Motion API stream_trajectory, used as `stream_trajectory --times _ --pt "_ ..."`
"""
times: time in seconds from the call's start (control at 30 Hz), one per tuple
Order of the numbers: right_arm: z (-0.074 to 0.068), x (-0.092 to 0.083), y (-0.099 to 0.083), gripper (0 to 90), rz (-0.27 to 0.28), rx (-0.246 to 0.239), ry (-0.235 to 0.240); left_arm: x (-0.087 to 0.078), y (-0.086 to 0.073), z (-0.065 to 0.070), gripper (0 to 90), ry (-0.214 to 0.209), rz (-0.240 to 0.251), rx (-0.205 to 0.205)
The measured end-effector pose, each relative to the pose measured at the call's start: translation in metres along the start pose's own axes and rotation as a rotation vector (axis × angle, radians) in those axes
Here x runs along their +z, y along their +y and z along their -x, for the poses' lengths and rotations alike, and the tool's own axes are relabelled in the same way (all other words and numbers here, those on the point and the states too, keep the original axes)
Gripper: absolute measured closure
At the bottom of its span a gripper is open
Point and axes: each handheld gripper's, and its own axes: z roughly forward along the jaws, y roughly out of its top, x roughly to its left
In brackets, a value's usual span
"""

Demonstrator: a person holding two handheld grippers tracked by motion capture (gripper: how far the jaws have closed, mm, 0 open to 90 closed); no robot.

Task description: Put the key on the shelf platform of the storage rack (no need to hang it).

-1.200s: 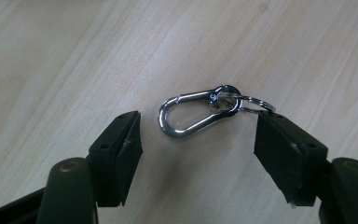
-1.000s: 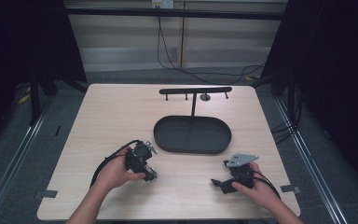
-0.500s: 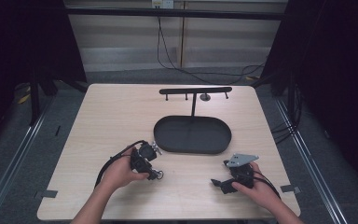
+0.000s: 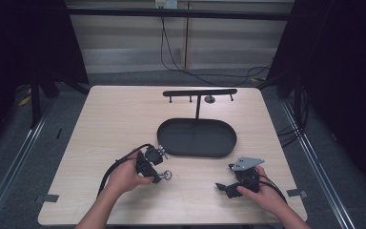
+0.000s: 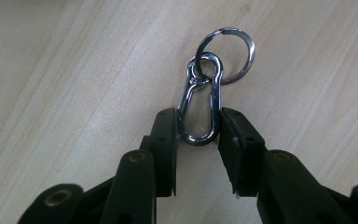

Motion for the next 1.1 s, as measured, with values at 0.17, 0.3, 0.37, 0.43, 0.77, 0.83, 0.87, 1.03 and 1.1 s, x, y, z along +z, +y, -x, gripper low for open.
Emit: stream_trajectory --times 0.17,0.3,0.37,0.43,0.77,0.83,0.87,1.03,1.1 --pt "0.000 0.000 0.000 10.3 0.000 0.000 0.000 0.001 0.003 0.000 61.6 -0.018 -0.009 -0.010" --pt "0.000 0.000 0.000 10.3 0.000 0.000 0.000 0.001 0.007 0.001 57.5 -0.016 -0.012 0.001" --pt "0.000 0.000 0.000 10.3 0.000 0.000 0.000 0.002 0.008 0.001 56.0 -0.018 -0.011 -0.006" --pt "0.000 0.000 0.000 10.3 0.000 0.000 0.000 0.003 0.010 0.002 55.9 -0.013 -0.011 -0.003" --pt "0.000 0.000 0.000 10.3 0.000 0.000 0.000 0.004 0.017 0.007 68.1 0.002 -0.064 -0.026" --pt "0.000 0.000 0.000 10.3 0.000 0.000 0.000 0.003 0.016 0.006 68.1 -0.008 -0.056 -0.042" --pt "0.000 0.000 0.000 10.3 0.000 0.000 0.000 0.003 0.016 0.005 68.1 -0.012 -0.052 -0.050" --pt "0.000 0.000 0.000 10.3 0.000 0.000 0.000 -0.003 0.013 0.003 68.1 -0.020 -0.048 -0.056" --pt "0.000 0.000 0.000 10.3 0.000 0.000 0.001 -0.007 0.013 0.002 68.2 -0.027 -0.053 -0.049"
